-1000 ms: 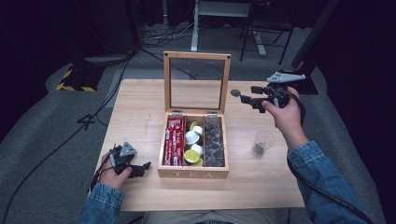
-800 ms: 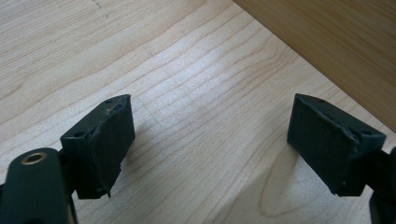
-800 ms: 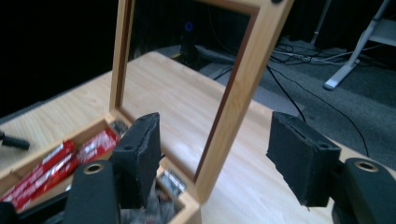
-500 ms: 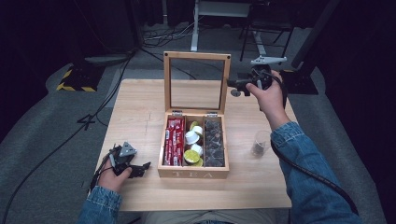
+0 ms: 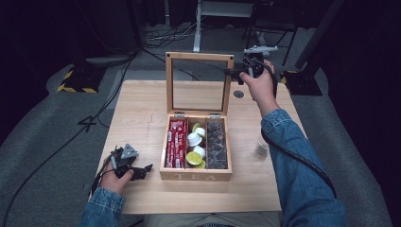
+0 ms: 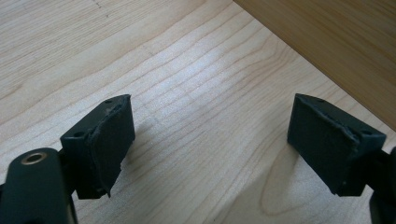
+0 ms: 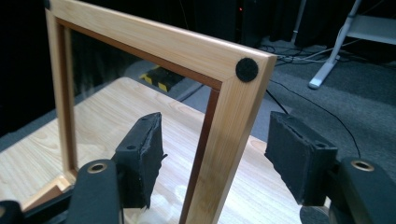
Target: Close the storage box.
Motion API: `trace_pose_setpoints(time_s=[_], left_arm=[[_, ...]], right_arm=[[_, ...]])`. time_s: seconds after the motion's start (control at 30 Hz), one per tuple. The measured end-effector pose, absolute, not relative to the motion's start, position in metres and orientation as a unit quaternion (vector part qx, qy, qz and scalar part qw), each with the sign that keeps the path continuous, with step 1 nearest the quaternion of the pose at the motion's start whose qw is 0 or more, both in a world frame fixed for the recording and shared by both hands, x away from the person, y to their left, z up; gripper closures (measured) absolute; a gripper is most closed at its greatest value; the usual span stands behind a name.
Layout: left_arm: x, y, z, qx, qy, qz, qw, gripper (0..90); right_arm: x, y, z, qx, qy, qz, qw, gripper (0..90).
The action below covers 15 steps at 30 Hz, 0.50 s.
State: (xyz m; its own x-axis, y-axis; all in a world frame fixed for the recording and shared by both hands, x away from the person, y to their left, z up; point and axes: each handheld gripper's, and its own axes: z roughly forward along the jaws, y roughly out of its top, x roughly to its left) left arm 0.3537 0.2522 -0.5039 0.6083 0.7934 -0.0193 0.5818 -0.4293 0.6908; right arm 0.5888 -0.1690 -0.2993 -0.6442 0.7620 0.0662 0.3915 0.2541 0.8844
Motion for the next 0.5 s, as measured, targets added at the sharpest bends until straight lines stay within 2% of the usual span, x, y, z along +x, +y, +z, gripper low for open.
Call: trace_pose_setpoints(time_s=[0.3, 0.47, 0.5], left_arm=[[0.354, 0.252, -0.504, 0.832, 0.412, 0.157, 0.337, 15.2], [0.354, 0.252, -0.504, 0.832, 0.412, 0.157, 0.337, 15.2], [0.354, 0.252, -0.504, 0.832, 0.412, 0.157, 0.337, 15.2]], right_arm=[[0.599, -0.155, -0.306, 0.382, 0.769, 0.476, 0.19, 37.8], [0.6, -0.155, -0.309, 0.388, 0.757, 0.497, 0.172, 40.3], [0.599, -0.158, -0.308, 0.389, 0.754, 0.501, 0.169, 44.6]])
